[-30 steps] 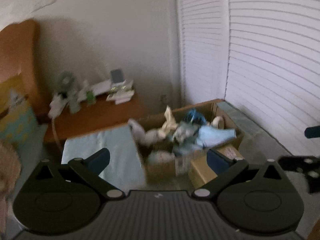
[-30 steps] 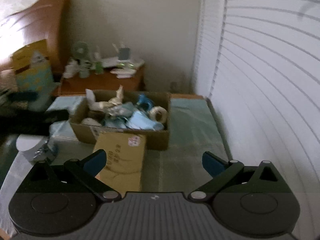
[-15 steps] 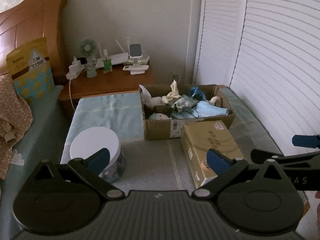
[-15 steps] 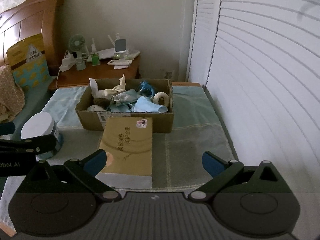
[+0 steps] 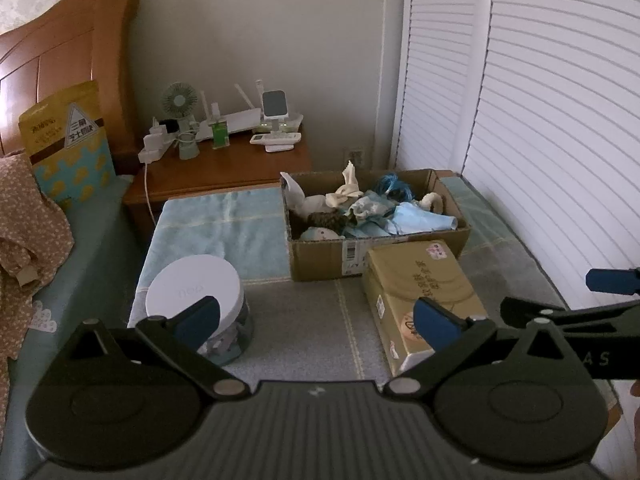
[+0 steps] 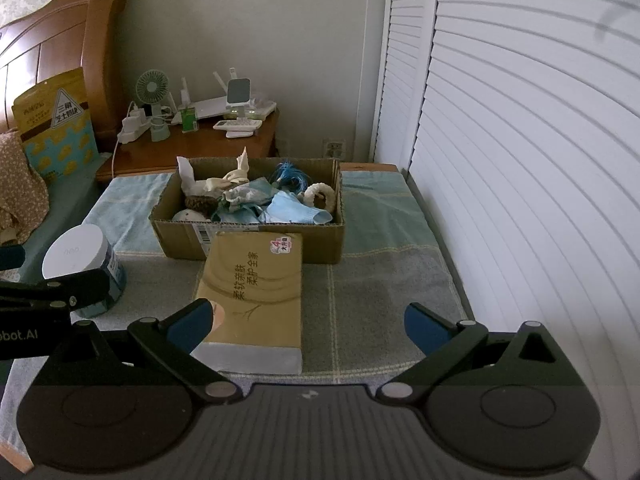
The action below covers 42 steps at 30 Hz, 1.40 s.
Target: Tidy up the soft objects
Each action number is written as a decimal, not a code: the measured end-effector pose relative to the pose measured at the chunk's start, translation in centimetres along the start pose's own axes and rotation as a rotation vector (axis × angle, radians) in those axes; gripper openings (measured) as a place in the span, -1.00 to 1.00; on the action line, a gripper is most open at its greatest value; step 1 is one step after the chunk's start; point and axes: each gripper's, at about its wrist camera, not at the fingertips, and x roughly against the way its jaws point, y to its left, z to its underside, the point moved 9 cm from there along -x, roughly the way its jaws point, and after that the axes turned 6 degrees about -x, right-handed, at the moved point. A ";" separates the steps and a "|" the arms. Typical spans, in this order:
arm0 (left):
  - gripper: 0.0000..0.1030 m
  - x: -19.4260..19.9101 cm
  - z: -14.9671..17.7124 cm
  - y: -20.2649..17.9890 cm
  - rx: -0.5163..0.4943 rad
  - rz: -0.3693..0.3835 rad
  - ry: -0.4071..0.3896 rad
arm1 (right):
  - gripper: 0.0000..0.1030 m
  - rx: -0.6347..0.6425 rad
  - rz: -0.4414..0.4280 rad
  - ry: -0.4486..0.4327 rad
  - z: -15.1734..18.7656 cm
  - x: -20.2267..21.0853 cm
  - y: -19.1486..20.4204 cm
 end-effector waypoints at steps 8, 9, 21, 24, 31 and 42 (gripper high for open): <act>0.99 0.2 0.0 0.0 -0.001 -0.006 0.000 | 1.00 -0.006 -0.001 -0.003 0.0 0.1 0.0; 0.99 0.2 0.0 0.0 -0.002 -0.008 0.000 | 1.00 -0.008 0.001 -0.004 0.0 0.1 -0.1; 0.99 0.5 -0.1 -0.1 -0.006 -0.020 -0.006 | 1.00 -0.010 0.002 -0.011 -0.1 0.4 -0.4; 0.99 0.4 -0.1 -0.1 -0.005 -0.026 -0.005 | 1.00 -0.012 0.000 -0.013 -0.2 0.5 -0.5; 0.99 0.4 -0.1 -0.2 -0.006 -0.025 -0.004 | 1.00 -0.013 0.002 -0.013 -0.2 0.5 -0.6; 0.99 0.5 -0.2 -0.5 -0.010 -0.020 -0.003 | 1.00 -0.012 0.004 -0.016 -0.2 0.5 -0.8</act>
